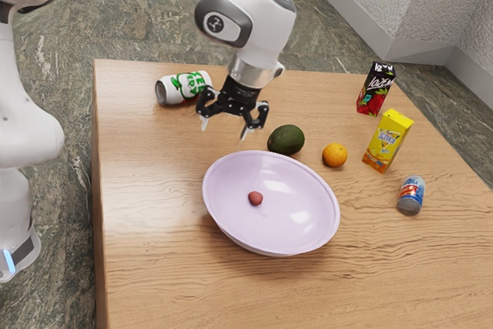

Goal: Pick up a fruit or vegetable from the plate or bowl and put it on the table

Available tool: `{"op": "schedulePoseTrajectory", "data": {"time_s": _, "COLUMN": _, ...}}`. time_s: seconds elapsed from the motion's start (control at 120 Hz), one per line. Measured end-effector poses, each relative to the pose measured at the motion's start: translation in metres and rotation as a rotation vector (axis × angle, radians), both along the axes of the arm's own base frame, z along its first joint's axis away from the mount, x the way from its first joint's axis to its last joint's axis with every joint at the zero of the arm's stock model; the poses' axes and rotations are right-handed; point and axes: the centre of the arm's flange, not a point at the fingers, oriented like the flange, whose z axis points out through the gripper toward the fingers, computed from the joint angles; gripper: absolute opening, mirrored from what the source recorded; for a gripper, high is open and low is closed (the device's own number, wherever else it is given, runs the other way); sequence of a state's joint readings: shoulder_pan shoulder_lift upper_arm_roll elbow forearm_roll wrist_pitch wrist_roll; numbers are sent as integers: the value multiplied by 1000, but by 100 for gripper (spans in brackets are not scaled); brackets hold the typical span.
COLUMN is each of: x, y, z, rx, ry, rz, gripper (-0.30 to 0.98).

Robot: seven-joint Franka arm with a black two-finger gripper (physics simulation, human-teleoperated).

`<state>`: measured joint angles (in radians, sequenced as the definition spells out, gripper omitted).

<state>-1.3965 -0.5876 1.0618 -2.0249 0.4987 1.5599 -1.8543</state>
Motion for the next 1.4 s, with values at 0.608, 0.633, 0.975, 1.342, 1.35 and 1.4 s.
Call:
{"op": "schedulePoseTrajectory", "data": {"time_s": 0.608, "x": 22, "y": -110, "z": -26, "rx": -2, "ry": -24, "rz": -237, "gripper": 69}}
{"op": "schedulePoseTrajectory", "data": {"time_s": 0.633, "x": 20, "y": -113, "z": -28, "rx": 0, "ry": -22, "rz": -243, "gripper": 69}}
{"op": "schedulePoseTrajectory", "data": {"time_s": 0.975, "x": -9, "y": -169, "z": -30, "rx": 20, "ry": -16, "rz": -327, "gripper": 69}}
{"op": "schedulePoseTrajectory", "data": {"time_s": 1.342, "x": -6, "y": -167, "z": -37, "rx": 28, "ry": -5, "rz": -288, "gripper": 68}}
{"op": "schedulePoseTrajectory", "data": {"time_s": 1.35, "x": -6, "y": -166, "z": -38, "rx": 28, "ry": -3, "rz": -286, "gripper": 68}}
{"op": "schedulePoseTrajectory", "data": {"time_s": 1.4, "x": -1, "y": -160, "z": -42, "rx": 30, "ry": 5, "rz": -269, "gripper": 68}}
